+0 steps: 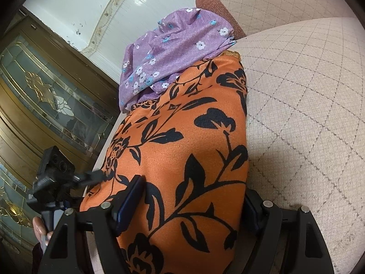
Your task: Fold small clothes
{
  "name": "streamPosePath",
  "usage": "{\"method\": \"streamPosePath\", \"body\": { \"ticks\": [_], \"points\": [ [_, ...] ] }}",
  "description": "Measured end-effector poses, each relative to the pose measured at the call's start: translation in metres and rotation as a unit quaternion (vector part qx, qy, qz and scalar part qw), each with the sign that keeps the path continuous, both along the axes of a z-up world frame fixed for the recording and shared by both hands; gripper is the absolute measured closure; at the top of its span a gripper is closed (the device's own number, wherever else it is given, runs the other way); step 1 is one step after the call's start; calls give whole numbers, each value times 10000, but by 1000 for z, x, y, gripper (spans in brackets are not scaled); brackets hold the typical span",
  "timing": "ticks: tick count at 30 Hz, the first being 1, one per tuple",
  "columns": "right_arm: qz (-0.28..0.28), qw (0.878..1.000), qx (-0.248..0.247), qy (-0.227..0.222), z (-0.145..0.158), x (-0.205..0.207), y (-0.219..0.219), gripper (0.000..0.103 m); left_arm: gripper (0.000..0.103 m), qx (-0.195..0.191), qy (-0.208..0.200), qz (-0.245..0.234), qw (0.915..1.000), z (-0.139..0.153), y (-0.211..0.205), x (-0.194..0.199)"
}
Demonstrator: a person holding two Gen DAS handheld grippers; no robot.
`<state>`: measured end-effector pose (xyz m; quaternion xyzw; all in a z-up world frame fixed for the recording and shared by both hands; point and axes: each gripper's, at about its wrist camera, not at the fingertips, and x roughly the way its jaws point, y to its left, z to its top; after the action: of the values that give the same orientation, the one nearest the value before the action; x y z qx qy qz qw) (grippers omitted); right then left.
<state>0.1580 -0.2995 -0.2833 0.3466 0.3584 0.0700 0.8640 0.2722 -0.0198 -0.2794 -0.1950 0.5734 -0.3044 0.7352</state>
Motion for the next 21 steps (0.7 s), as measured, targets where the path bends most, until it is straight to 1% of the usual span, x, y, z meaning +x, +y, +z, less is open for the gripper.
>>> {"method": "streamPosePath", "body": {
  "ticks": [2, 3, 4, 6, 8, 10, 13, 16, 18, 21],
  "points": [
    [-76, 10000, 60, 13, -1, -1, -2, 31, 47, 0, -79, 29, 10000, 1, -2, -2],
    [-122, 9999, 106, 20, -1, -2, -4, 34, 51, 18, -132, 21, 9999, 3, -3, -3],
    [-152, 9998, 135, 27, -1, -3, -5, 39, 52, 73, -236, 4, 9997, 5, -5, -5],
    [-225, 9996, 185, 46, 0, -3, -7, 43, 56, 229, -487, -41, 9985, 12, -11, -10],
    [-250, 9996, 129, 57, 3, -3, -5, 47, 58, 318, -624, -55, 9975, 14, -12, -11],
    [-225, 9997, -74, 60, 9, -3, -1, 52, 60, 356, -687, -35, 9970, 17, -11, -12],
    [-201, 9991, -362, 47, 22, -4, 4, 55, 62, 445, -837, -29, 9955, 23, -11, -15],
    [-257, 9982, -534, -3, 34, -6, 4, 57, 64, 403, -925, -73, 9949, 30, -14, -20],
    [-330, 9970, -687, -95, 44, -12, 2, 57, 64, 382, -974, -151, 9944, 34, -17, -26],
    [-407, 9960, -783, -154, 56, -23, -5, 58, 65, 388, -1110, -350, 9925, 41, -30, -40]
  ]
}}
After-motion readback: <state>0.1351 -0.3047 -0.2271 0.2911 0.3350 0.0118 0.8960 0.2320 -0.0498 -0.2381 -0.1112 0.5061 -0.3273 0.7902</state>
